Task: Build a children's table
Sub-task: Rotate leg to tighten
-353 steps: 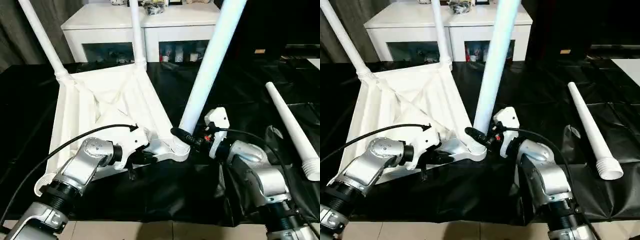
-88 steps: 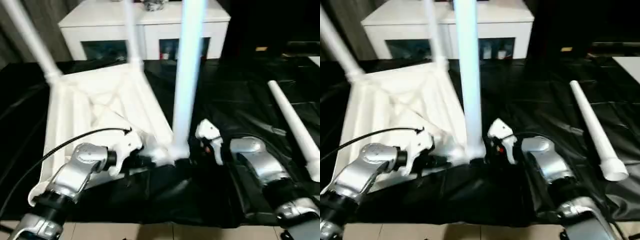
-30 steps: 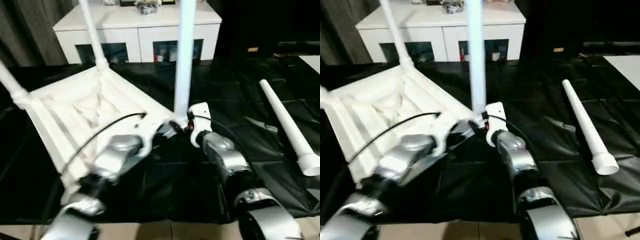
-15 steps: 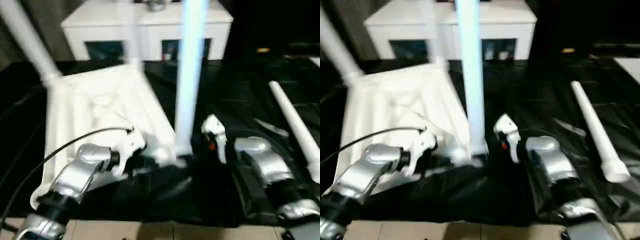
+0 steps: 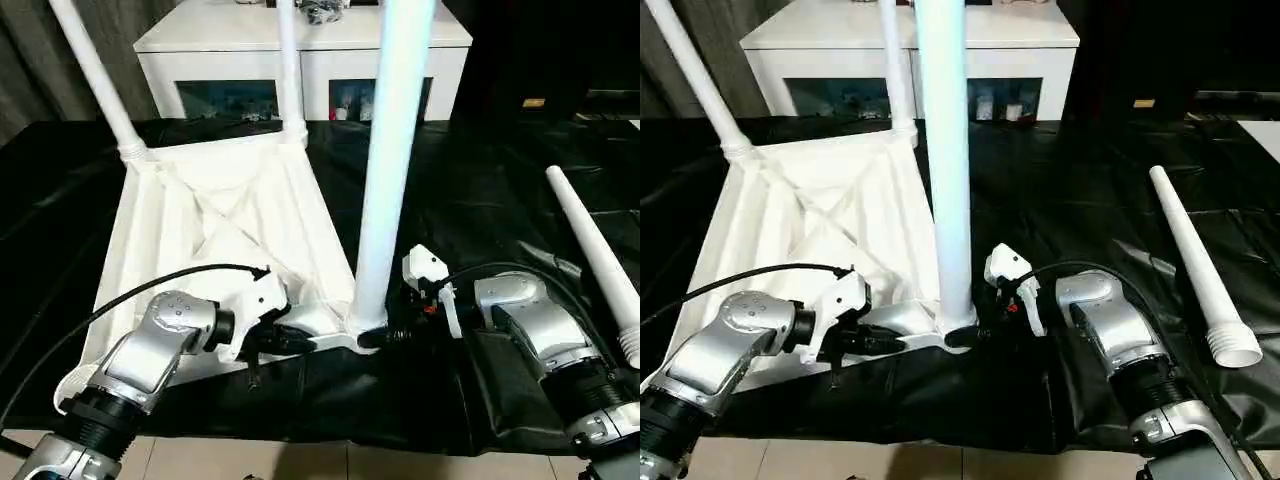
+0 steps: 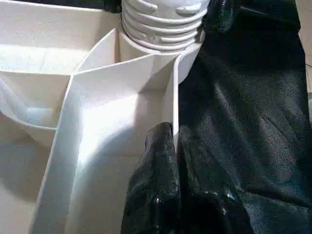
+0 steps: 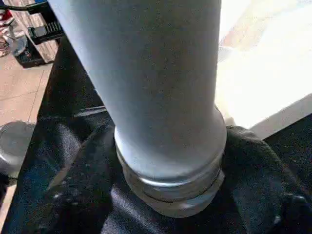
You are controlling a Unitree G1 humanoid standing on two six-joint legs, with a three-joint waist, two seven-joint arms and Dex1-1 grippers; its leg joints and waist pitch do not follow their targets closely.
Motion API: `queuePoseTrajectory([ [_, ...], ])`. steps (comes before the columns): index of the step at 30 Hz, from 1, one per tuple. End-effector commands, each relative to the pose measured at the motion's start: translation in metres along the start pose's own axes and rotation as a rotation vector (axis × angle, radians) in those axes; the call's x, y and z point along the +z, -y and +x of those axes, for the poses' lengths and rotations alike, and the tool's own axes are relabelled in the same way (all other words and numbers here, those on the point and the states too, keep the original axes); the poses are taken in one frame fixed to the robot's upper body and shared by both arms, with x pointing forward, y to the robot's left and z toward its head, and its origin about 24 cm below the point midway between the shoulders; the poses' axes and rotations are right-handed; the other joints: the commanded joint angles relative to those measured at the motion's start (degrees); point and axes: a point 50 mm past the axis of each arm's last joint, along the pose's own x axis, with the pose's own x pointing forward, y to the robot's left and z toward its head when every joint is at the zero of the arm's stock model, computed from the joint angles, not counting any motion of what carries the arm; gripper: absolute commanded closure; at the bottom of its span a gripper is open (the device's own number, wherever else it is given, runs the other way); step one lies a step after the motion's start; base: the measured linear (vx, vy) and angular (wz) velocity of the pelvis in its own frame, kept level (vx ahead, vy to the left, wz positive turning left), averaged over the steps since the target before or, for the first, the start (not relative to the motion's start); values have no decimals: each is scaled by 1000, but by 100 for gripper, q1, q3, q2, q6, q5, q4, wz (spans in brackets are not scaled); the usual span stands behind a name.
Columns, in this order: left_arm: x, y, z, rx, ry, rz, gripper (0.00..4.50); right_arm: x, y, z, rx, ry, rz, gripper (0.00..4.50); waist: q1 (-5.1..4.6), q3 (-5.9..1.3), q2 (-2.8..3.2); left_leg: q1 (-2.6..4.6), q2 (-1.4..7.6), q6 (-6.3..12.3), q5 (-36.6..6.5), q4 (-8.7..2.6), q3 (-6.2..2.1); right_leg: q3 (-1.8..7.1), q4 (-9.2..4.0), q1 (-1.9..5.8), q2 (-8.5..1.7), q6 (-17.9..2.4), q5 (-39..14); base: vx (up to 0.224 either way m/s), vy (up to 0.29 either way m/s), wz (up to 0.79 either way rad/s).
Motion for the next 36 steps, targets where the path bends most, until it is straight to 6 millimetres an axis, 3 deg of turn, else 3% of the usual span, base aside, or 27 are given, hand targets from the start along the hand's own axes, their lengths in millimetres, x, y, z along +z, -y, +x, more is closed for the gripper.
queuePoseTrajectory([
  [1,12,3,4,-41,38,47,450,5,-4,6,31,16,-16,161,-14,-358,-75,35,113,369,-1067,-411,2,203,-349,324,-220,-1431,-1101,0,0,0],
  [7,9,4,6,-30,32,43,450,1,-5,11,25,9,-15,172,-16,-357,-104,30,113,399,-1014,-405,3,203,-345,325,-219,-1425,-1107,0,0,0],
  [8,8,3,7,-16,27,41,450,0,-2,13,-16,7,-16,172,-14,-358,-96,31,112,399,-1004,-405,3,203,-346,323,-223,-1415,-1131,0,0,0],
  [9,6,-2,11,50,18,38,450,-4,11,19,-177,-1,1,172,-39,-343,-97,18,105,346,-1031,-410,4,208,-365,304,-233,-1401,-1213,0,0,0],
  [12,8,-8,17,124,22,20,450,-7,22,23,-331,-6,35,173,-152,-286,-111,31,70,81,-1622,-469,-35,175,-470,312,-243,-1076,-2325,0,0,0],
  [14,10,-12,20,164,30,5,450,-7,27,25,-389,10,72,174,-193,-300,-126,41,79,27,-1711,-470,-49,177,-475,307,-242,-985,-2441,0,0,0],
  [16,19,-23,34,290,64,-61,450,-4,35,35,-546,74,189,174,-255,-270,-129,81,52,-6,-1902,-463,-44,179,-552,246,-235,-859,-2810,0,0,0],
  [17,19,-23,34,290,64,-61,450,-4,35,35,-546,74,189,174,-253,-286,-147,80,48,-28,-1871,-457,-59,169,-543,277,-247,-839,-2817,0,0,0],
  [18,26,-31,44,383,89,-120,450,-4,39,44,-652,100,279,175,-276,-281,-149,48,45,-13,-1820,-472,-59,176,-539,274,-234,-802,-2788,0,0,0],
  [19,26,-31,44,383,89,-120,450,-4,39,44,-652,100,279,175,-265,-282,-149,76,40,-13,-1833,-469,-58,165,-561,255,-232,-777,-2861,0,0,0],
  [26,26,-31,44,383,89,-120,450,-4,39,44,-652,100,279,175,-222,-300,-153,48,51,132,-1722,-472,-49,170,-545,268,-232,-831,-2561,0,0,0],
  [27,33,-39,52,472,108,-166,450,-2,42,54,-746,112,318,175,-232,-298,-139,44,47,134,-1703,-469,-36,180,-536,256,-227,-864,-2508,0,0,0],
  [28,39,-45,58,548,112,-187,450,7,44,67,-838,138,310,175,-259,-280,-38,111,27,14,-1834,-456,-19,175,-603,186,-221,-901,-2623,0,0,0],
  [29,40,-47,60,569,111,-190,450,10,44,72,-864,148,301,175,-259,-280,-38,111,27,14,-1834,-456,-19,175,-603,186,-221,-901,-2623,0,0,0],
  [30,42,-49,62,586,104,-177,450,18,44,78,-881,188,280,175,-263,-320,-93,78,11,-70,-1759,-464,-60,158,-545,258,-225,-922,-2489,0,0,0],
  [31,42,-48,61,577,93,-152,450,24,44,79,-862,237,269,140,-222,-343,-92,42,26,29,-1567,-465,-60,168,-524,273,-244,-943,-2166,0,0,0],
  [32,42,-48,61,577,93,-152,450,24,44,79,-862,237,269,140,-222,-343,-92,42,26,29,-1567,-465,-60,168,-524,273,-244,-943,-2166,0,0,0],
  [33,41,-47,59,563,88,-140,450,26,44,77,-839,256,268,105,-214,-339,-87,13,32,168,-1492,-464,-47,173,-491,298,-230,-1035,-1882,0,0,0],
  [36,37,-45,55,533,80,-127,450,29,43,72,-776,281,240,99,-193,-371,-74,-9,44,294,-1233,-437,-40,168,-441,324,-240,-1176,-1456,0,0,0],
])
